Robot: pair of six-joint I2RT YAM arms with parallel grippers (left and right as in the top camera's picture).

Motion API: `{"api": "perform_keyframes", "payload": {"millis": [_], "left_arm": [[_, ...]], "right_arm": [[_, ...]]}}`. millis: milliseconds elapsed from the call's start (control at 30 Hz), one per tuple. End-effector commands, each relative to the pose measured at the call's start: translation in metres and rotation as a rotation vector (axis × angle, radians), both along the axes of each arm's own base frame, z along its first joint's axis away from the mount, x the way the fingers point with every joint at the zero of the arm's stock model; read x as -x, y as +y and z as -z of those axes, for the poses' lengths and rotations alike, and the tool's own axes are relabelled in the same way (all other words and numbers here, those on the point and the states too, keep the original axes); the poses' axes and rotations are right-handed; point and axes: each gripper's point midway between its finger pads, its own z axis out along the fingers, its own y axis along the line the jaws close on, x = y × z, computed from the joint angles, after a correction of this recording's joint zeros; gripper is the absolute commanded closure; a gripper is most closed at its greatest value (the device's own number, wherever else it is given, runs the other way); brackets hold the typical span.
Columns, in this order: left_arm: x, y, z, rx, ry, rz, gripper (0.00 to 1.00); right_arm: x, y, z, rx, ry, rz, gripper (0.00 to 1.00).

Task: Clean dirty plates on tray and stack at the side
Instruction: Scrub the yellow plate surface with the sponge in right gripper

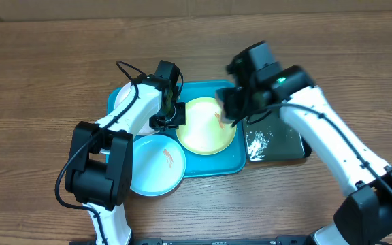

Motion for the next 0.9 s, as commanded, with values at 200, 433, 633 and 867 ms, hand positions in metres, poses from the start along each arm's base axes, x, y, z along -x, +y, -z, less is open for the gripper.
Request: {"api": "perform_keyframes", "payload": {"millis": [200,433,633,867], "left_arm": [[0.0,0.01,0.003,-0.034,0.002,-0.022,0.96],[0.0,0.01,0.003,-0.033,0.003,-0.022,0.96],[0.001,0.007,0.003,-0.016,0.008,-0.021,0.96],[0.001,0.007,0.003,-0.016,0.008,-0.02,0.96]], "right_arm": [[-0.018,0.002,0.047,0.309,-0.103,0.079,0.96],[-0.031,-0.004,0.064,0.361,-0.12,0.106,0.96],[-0.031,-0.005,0.087,0.394,-0.083,0.094,0.96],[-0.037,-0.016,0.112,0.424,-0.039,0.115,0.96]]}}
